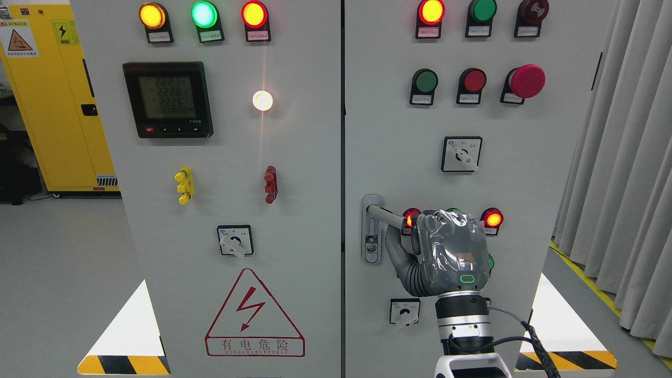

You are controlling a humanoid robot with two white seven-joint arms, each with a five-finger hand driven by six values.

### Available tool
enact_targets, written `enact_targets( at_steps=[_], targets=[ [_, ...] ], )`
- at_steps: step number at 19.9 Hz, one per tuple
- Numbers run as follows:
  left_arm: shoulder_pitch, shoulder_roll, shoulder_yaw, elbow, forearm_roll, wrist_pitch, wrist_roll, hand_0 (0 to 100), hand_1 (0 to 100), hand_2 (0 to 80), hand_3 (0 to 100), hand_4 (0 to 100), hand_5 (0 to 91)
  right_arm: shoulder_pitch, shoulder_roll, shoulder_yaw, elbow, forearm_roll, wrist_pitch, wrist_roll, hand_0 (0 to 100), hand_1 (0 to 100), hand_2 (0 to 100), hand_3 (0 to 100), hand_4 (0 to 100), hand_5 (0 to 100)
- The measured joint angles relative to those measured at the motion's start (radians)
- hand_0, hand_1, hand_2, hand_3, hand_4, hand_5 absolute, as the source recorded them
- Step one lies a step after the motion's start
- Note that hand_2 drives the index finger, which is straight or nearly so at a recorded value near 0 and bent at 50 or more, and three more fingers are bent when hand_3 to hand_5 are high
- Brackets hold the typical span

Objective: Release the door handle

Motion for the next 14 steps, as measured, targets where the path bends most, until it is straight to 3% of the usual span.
enact_targets(
  at_steps=[10,14],
  targets=[
    [0.000,0.000,0.000,0.000,0.000,0.004,0.000,12,56,0.0,0,0,0.0,-0.004,-0.002,-0.002,0.000,0.000,0.000,0.000,66,38,98,100,100,100],
    [0.000,0.000,0.000,0.000,0.000,0.002,0.000,12,56,0.0,0,0,0.0,0.014,-0.002,-0.004,-0.002,-0.001,0.000,-0.020,66,38,98,100,100,100]
  ],
)
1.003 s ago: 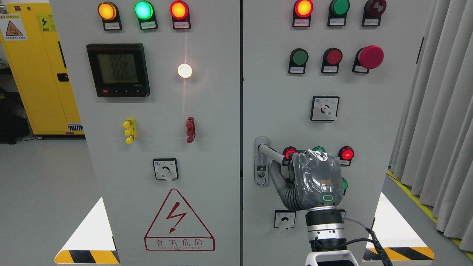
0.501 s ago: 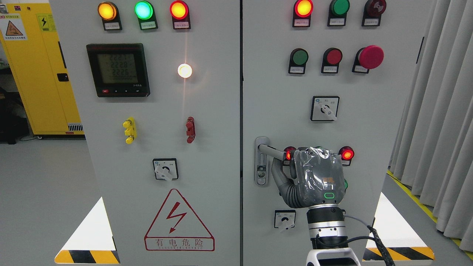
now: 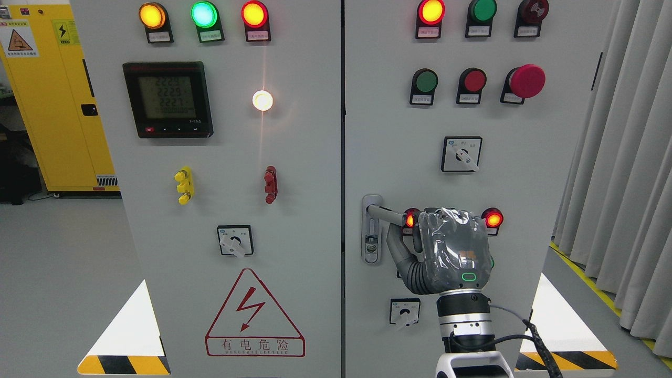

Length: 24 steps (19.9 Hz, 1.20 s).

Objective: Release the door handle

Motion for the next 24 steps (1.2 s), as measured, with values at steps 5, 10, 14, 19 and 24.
enact_targets(
  at_steps=[5,10,14,19,24],
  targets=[
    [0.000,0.000,0.000,0.000,0.000,-0.002,0.000,12,56,0.0,0,0,0.0,0.048,0.000,-0.007,-0.023,-0.002,-0.007,-0.023,68,38,92,100,100,100],
    [0.000,0.000,0.000,0.000,0.000,-0.002,0.000,12,56,0.0,0,0,0.0,0.106,-0.002,-0.022,-0.059,-0.038,-0.040,-0.060,70,39,64,87,84,82],
    [0.000,0.000,0.000,0.000,0.000,-0.002,0.000,12,56,0.0,0,0,0.0,0.159,-0.006,-0.044,-0.092,-0.094,-0.083,-0.100,73,39,36,49,55,46],
    [0.000,0.000,0.000,0.000,0.000,-0.003,0.000,12,56,0.0,0,0,0.0,0.194,-0.009,-0.095,-0.122,-0.151,-0.188,-0.127,75,39,21,28,31,23],
    [0.000,0.000,0.000,0.000,0.000,-0.002,0.000,12,56,0.0,0,0,0.0,0.209,-0.010,-0.131,-0.140,-0.193,-0.230,-0.131,72,37,3,7,6,0]
  ],
)
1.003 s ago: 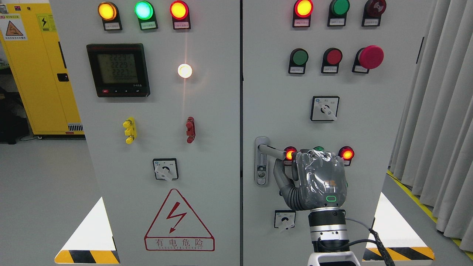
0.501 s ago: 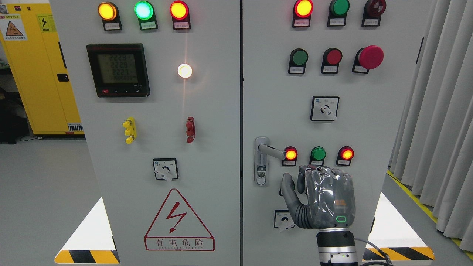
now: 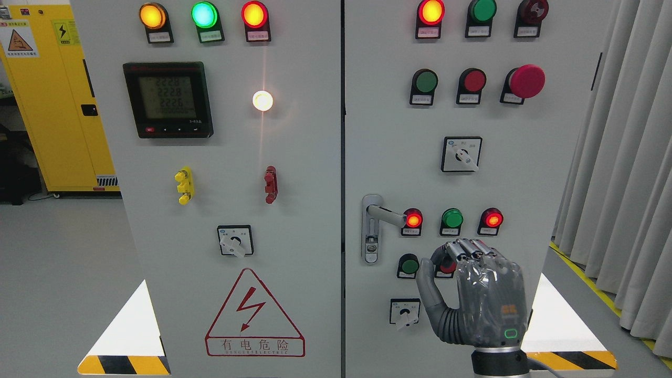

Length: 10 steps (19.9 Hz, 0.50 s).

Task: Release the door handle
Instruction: 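Move the open right hand away from the handle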

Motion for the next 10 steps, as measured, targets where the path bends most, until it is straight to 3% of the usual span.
enact_targets(
  at_steps=[10],
  targets=[
    [0.000,0.000,0.000,0.000,0.000,0.000,0.000,12,56,0.0,0,0,0.0,0.013,0.004,-0.038,-0.022,-0.025,-0.041,-0.001,73,34,0,3,1,0]
  ],
)
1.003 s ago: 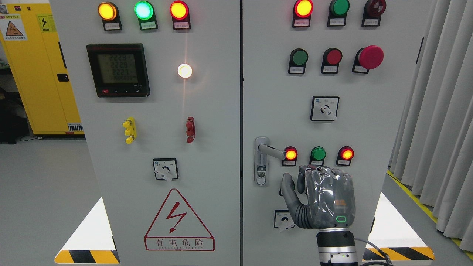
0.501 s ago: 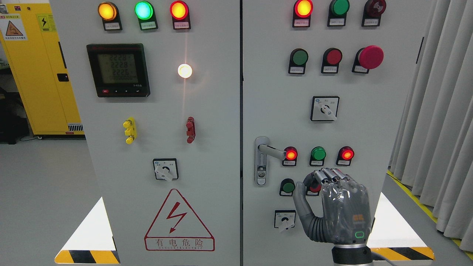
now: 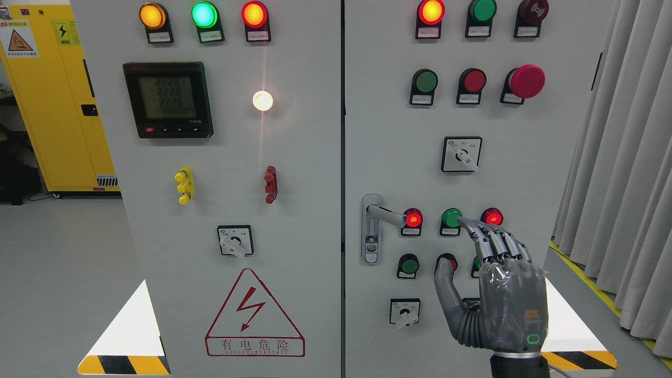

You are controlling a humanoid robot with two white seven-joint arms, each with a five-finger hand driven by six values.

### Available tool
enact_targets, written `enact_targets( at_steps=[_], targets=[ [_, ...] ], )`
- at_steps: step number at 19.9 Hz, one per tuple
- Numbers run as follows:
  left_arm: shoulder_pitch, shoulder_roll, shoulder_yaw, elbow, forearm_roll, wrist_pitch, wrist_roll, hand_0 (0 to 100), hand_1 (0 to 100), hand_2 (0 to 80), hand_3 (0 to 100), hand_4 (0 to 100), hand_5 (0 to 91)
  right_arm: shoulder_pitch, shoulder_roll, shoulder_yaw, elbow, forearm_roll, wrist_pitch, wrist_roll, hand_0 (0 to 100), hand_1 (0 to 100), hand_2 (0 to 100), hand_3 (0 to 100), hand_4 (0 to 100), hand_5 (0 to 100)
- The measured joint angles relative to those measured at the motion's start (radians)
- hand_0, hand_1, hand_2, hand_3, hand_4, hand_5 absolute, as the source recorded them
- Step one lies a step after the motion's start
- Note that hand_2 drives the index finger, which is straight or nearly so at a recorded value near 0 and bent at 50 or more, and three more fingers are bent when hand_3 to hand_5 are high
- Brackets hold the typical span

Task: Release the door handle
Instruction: 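Move the open right hand away from the handle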

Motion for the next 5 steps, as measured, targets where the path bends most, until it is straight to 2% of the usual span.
enact_targets(
  at_steps=[5],
  targets=[
    [0.000,0.000,0.000,0.000,0.000,0.000,0.000,12,56,0.0,0,0,0.0,0.003,0.002,-0.009,-0.007,-0.003,-0.014,-0.003,73,33,0,3,1,0]
  ],
)
